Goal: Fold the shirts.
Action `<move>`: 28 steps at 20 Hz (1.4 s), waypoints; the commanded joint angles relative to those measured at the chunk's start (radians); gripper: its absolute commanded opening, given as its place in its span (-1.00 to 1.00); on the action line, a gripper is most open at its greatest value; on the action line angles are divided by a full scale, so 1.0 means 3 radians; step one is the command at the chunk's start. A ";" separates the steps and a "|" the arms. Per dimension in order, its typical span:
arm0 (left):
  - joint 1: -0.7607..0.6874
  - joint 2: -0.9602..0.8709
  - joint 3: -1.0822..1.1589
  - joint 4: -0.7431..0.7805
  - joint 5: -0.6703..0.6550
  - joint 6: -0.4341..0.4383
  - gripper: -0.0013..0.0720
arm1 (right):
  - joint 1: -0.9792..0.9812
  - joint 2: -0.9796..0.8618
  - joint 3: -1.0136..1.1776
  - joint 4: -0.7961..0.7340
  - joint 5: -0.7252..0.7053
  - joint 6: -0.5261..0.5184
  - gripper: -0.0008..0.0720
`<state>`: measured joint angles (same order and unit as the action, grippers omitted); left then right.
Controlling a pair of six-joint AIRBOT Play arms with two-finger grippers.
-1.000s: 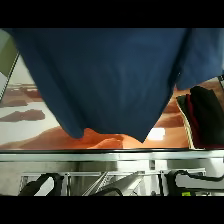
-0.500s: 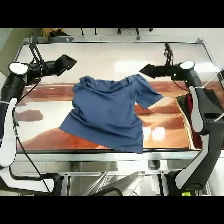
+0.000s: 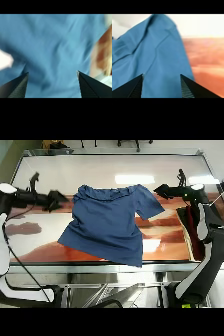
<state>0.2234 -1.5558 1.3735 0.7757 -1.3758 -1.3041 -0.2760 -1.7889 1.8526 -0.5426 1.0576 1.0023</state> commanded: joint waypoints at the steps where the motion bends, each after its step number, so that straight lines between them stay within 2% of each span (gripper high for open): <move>1: 0.0088 0.0502 -0.0830 0.0696 -0.0003 -0.0150 0.85 | -0.0064 -0.0137 0.0001 -0.0013 -0.0343 -0.0011 0.46; 4: 0.0294 0.0912 -0.1377 0.0936 0.0014 -0.0285 0.84 | -0.0052 -0.0249 0.0001 -0.0011 -0.0300 -0.0024 0.33; 8: 0.0636 0.1296 -0.1855 0.1012 0.0033 -0.0284 0.84 | 0.0065 -0.0273 0.0008 0.0001 -0.0076 -0.0154 0.33; 11: 0.0792 0.1419 -0.2078 0.1269 0.0263 -0.0285 0.84 | 0.0215 -0.0273 0.0014 0.0014 0.0008 -0.0177 0.33; 13: 0.0805 0.1383 -0.2215 0.1230 0.0434 -0.0284 0.85 | 0.0326 -0.0273 0.0014 0.0014 0.0055 -0.0178 -0.04; 16: 0.0702 0.1166 -0.2346 0.1002 0.0726 -0.0170 0.84 | 0.0458 -0.0270 0.0019 0.0020 0.0134 -0.0174 -0.06; 17: 0.0635 0.1059 -0.2340 0.0913 0.0868 -0.0122 0.84 | 0.0476 -0.0267 0.0019 0.0061 0.0155 -0.0174 -0.31; 18: 0.0551 0.0930 -0.2295 0.0811 0.0993 -0.0076 0.85 | 0.0476 -0.0264 0.0019 0.0163 0.0192 -0.0174 -0.39; 21: 0.0254 0.0528 -0.2080 0.0647 0.1250 -0.0028 0.84 | 0.0465 -0.0240 0.0019 0.0328 0.0230 -0.0173 -0.43; 22: 0.0160 0.0398 -0.1989 0.0662 0.1283 -0.0029 0.84 | 0.0468 -0.0230 0.0019 0.0328 0.0266 -0.0173 -0.64; 23: 0.0098 0.0263 -0.1876 0.0657 0.1269 -0.0031 0.48 | 0.0469 -0.0223 0.0019 0.0329 0.0296 -0.0173 -0.76; 24: 0.0051 0.0155 -0.1746 0.0657 0.1218 -0.0031 -0.18 | 0.0465 -0.0215 0.0019 0.0328 0.0345 -0.0170 -0.93; 25: 0.0028 0.0079 -0.1610 0.0657 0.1133 -0.0029 -0.75 | 0.0445 -0.0201 0.0020 0.0327 0.0379 -0.0170 -0.92; 26: 0.0009 0.0032 -0.1469 0.0659 0.1055 -0.0031 -0.92 | 0.0411 -0.0177 0.0019 0.0324 0.0422 -0.0172 -0.92; 28: 0.0013 0.0020 -0.1127 0.0669 0.0999 -0.0036 -0.92 | 0.0306 -0.0099 0.0019 0.0240 0.0547 -0.0089 -0.92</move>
<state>0.2443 -1.5124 0.9161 0.9798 -1.0534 -1.3163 -0.1566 -1.8404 1.8580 -0.4549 1.1740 0.9504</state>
